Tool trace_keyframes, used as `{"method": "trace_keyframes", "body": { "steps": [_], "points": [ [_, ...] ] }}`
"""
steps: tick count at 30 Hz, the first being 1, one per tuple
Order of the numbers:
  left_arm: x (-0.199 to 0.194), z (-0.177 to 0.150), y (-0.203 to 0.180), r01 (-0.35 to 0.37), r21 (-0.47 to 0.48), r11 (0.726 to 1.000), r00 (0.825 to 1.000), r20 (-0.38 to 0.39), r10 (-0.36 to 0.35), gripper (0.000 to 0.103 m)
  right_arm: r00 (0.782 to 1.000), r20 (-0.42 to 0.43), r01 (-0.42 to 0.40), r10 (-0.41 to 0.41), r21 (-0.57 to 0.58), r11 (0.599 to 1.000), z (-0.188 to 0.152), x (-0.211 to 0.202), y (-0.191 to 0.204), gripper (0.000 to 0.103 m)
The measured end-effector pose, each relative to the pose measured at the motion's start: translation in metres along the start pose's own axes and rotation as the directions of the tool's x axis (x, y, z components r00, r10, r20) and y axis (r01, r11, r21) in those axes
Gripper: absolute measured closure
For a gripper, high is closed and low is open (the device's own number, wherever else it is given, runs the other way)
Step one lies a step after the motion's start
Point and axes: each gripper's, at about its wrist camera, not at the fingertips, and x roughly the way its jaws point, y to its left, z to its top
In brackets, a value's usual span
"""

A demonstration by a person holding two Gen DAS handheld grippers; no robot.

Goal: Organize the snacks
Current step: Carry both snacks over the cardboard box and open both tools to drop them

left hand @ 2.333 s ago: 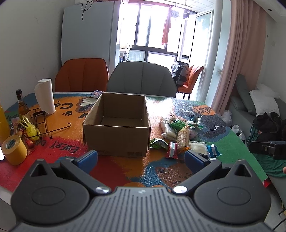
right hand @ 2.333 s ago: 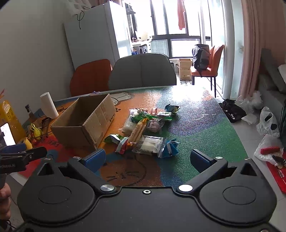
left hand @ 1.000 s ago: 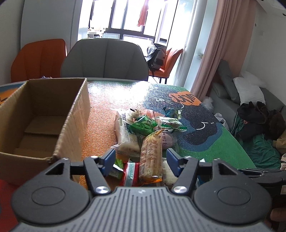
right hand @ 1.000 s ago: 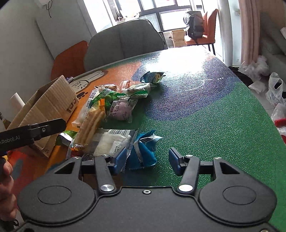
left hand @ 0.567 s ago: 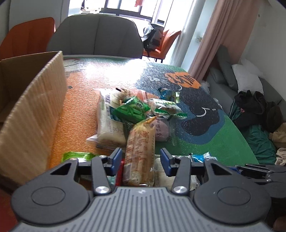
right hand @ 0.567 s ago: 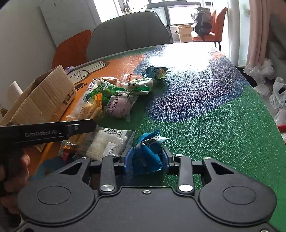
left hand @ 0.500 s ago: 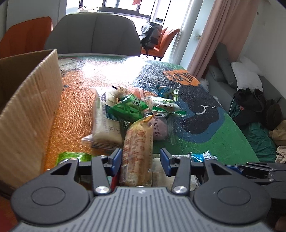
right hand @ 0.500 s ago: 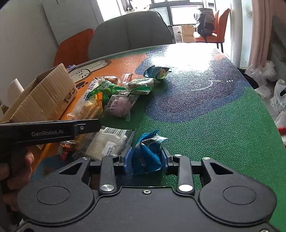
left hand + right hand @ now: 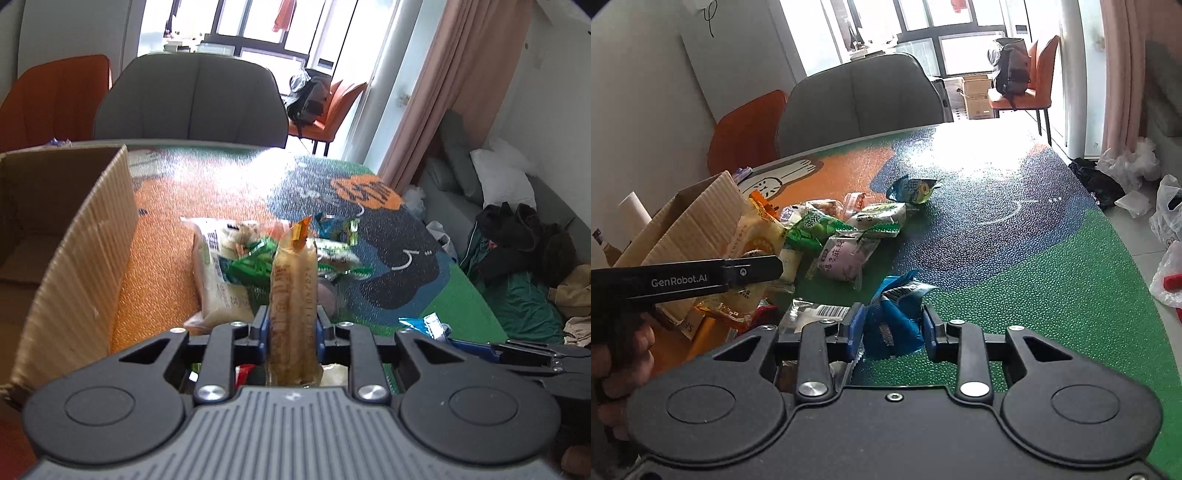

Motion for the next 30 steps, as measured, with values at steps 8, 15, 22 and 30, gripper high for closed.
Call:
{"method": "trace_keyframes", "body": {
  "steps": [8, 15, 22, 30],
  "points": [
    [-0.031, 0.014, 0.008, 0.000, -0.007, 1.000, 0.998, 0.064, 0.000, 0.080, 0.998, 0.058, -0.022, 0.022, 0.002, 1.000, 0.016, -0.007, 0.014, 0.072],
    [-0.058, 0.029, 0.023, -0.023, -0.018, 1.000, 0.992, 0.120, 0.025, 0.080, 0.992, 0.104, -0.062, 0.064, -0.029, 0.998, 0.034, -0.012, 0.039, 0.072],
    [-0.080, 0.036, 0.045, -0.063, -0.043, 0.997, 0.986, 0.153, 0.068, 0.080, 0.986, 0.128, -0.101, 0.108, -0.061, 0.993, 0.045, -0.011, 0.063, 0.072],
    [-0.106, 0.039, 0.074, -0.120, -0.079, 0.990, 0.974, 0.185, 0.132, 0.080, 0.973, 0.146, -0.164, 0.178, -0.101, 0.981, 0.055, -0.008, 0.101, 0.072]
  ]
}}
